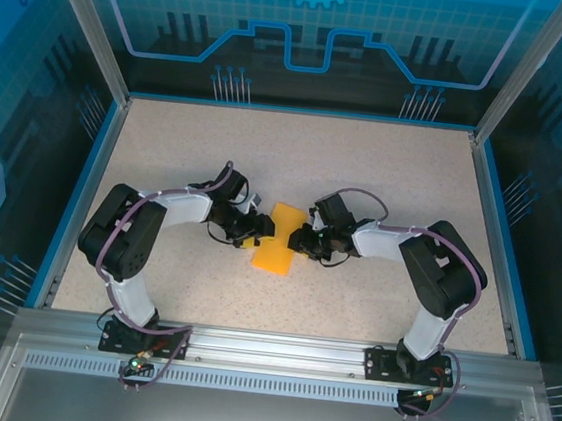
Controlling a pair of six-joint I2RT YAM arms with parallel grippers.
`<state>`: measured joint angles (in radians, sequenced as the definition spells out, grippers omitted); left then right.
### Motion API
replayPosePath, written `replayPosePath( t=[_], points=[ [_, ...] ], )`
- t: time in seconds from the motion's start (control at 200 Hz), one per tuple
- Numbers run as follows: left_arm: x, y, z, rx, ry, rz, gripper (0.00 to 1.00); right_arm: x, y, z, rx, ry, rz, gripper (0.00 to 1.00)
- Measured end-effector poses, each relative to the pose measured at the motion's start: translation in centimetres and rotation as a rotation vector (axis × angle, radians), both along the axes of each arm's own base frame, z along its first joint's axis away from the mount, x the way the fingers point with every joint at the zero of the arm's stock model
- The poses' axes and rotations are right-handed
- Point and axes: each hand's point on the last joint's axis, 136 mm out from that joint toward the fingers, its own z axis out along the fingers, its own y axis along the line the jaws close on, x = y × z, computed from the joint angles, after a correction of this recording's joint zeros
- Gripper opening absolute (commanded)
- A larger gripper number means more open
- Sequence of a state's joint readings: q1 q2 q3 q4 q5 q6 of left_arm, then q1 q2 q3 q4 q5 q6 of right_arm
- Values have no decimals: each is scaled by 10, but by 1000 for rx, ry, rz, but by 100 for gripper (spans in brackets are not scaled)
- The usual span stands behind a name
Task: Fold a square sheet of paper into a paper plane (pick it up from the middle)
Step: Fold the triangle a second time at the center of the table.
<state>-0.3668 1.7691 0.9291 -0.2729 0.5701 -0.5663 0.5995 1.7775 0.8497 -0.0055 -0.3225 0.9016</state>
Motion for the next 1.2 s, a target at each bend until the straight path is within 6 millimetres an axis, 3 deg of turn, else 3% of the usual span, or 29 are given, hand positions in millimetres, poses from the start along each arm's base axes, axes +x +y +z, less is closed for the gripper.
replayPosePath(
  t=[0.31, 1.2],
  points=[
    [-2, 7, -1, 42, 3, 14, 60, 0, 0, 0, 0, 0, 0, 29],
    [-9, -4, -3, 2, 21, -32, 57, 0, 0, 0, 9, 3, 1, 29]
  ],
)
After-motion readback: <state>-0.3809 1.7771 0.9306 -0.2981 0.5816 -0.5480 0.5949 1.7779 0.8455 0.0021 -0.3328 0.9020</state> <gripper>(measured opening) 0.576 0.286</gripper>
